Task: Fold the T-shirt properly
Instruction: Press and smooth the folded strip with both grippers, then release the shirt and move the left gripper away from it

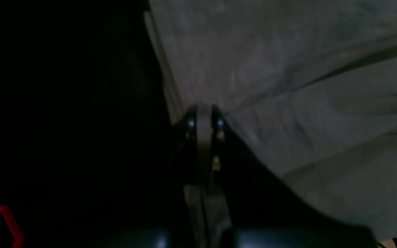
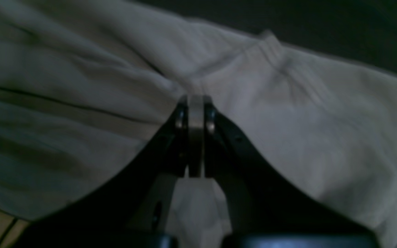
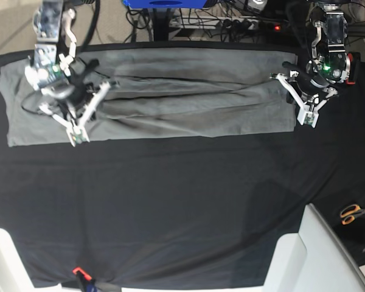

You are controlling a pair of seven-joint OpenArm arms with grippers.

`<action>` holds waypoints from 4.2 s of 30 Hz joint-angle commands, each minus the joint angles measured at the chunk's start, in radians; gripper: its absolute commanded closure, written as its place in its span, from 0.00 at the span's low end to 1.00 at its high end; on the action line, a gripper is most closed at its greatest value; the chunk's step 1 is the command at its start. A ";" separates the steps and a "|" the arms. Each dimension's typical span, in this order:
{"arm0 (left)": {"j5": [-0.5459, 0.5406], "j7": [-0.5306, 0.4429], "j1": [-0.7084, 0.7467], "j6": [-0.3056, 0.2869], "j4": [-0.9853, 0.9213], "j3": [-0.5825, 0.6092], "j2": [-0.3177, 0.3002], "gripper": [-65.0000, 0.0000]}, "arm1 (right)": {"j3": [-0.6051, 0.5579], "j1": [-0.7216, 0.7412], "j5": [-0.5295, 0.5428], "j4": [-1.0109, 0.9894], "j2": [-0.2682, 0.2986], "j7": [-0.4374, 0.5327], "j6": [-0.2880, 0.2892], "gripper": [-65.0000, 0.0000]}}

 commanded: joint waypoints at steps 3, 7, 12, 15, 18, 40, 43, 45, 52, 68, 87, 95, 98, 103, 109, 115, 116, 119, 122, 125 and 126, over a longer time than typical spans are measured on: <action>-0.007 -0.012 -0.005 0.003 0.016 -0.004 -0.012 1.00 | 0.008 0.053 0.001 -0.091 0.004 0.019 -0.004 0.99; -0.009 -0.012 -0.005 0.003 0.015 -0.007 -0.012 1.00 | 0.001 0.059 0.001 -0.136 0.004 0.020 -0.004 0.99; -0.009 -0.012 -0.005 0.003 0.015 -0.008 -0.012 1.00 | 0.001 0.026 0.003 -0.125 0.002 0.020 -0.004 0.99; -0.009 -0.012 -0.005 0.003 0.015 -0.010 -0.012 1.00 | 0.000 -0.015 0.003 -0.073 0.001 0.014 -0.004 0.99; -0.009 -0.012 -0.005 0.003 0.015 -0.010 -0.012 1.00 | -0.031 -0.055 0.003 0.013 -0.001 0.014 -0.004 0.99; -0.009 -0.012 -0.002 0.003 0.015 -0.012 -0.009 1.00 | 0.000 0.145 -0.003 -0.295 0.033 0.063 -0.075 1.00; -0.009 -0.012 -0.003 0.003 0.015 -0.012 -0.009 1.00 | -0.005 0.126 -0.003 -0.298 0.028 0.065 -0.075 1.00; -0.009 -0.012 -0.003 0.003 0.015 -0.012 -0.010 1.00 | -0.006 0.105 -0.002 -0.282 0.025 0.065 -0.075 1.00; -0.009 -0.012 -0.003 0.003 0.012 -0.012 -0.015 1.00 | -0.008 0.016 0.001 -0.160 0.022 0.057 -0.078 1.00; -0.009 -0.012 -0.003 0.004 0.015 -0.013 -0.015 1.00 | 0.003 0.063 -0.003 -0.011 0.033 0.056 -0.082 1.00; -0.004 -0.012 0.004 0.004 0.009 -0.013 -0.015 1.00 | 0.342 0.278 0.000 -0.479 0.183 0.181 -0.086 1.00; -0.003 -0.012 0.004 0.004 0.007 -0.013 -0.015 1.00 | 0.411 0.356 -0.002 -0.693 0.255 0.321 -0.087 1.00; -0.003 -0.012 0.004 0.004 0.007 -0.013 -0.015 1.00 | 0.416 0.350 -0.002 -0.682 0.262 0.323 -0.087 1.00; -0.011 -0.007 0.004 0.004 0.032 -0.016 -0.015 1.00 | 0.416 0.297 0.003 -0.578 0.243 0.323 -0.082 1.00; -0.012 -0.001 0.070 0.001 0.228 -0.171 0.007 1.00 | 0.411 0.185 0.003 -0.278 0.174 0.316 -0.078 1.00; -0.040 0.151 0.118 -0.162 0.332 -0.331 0.005 1.00 | 0.411 0.077 0.003 -0.056 0.122 0.316 -0.078 1.00; -0.075 0.162 0.120 -0.215 0.322 -0.361 0.005 1.00 | 0.411 0.059 0.003 -0.041 0.116 0.316 -0.078 1.00; -0.212 0.162 0.143 -0.375 0.239 -0.473 -0.001 1.00 | 0.411 0.000 0.003 -0.011 0.105 0.316 -0.078 1.00; -0.305 0.160 0.143 -0.383 0.130 -0.550 -0.016 0.64 | 0.411 -0.038 0.004 -0.008 0.078 0.318 -0.078 1.00; -0.351 0.159 0.129 -0.383 0.047 -0.552 -0.019 0.19 | 0.410 -0.058 0.004 -0.010 0.067 0.318 -0.078 1.00; -0.368 0.159 0.115 -0.383 0.022 -0.550 -0.018 0.05 | 0.410 -0.064 0.004 -0.010 0.067 0.318 -0.076 1.00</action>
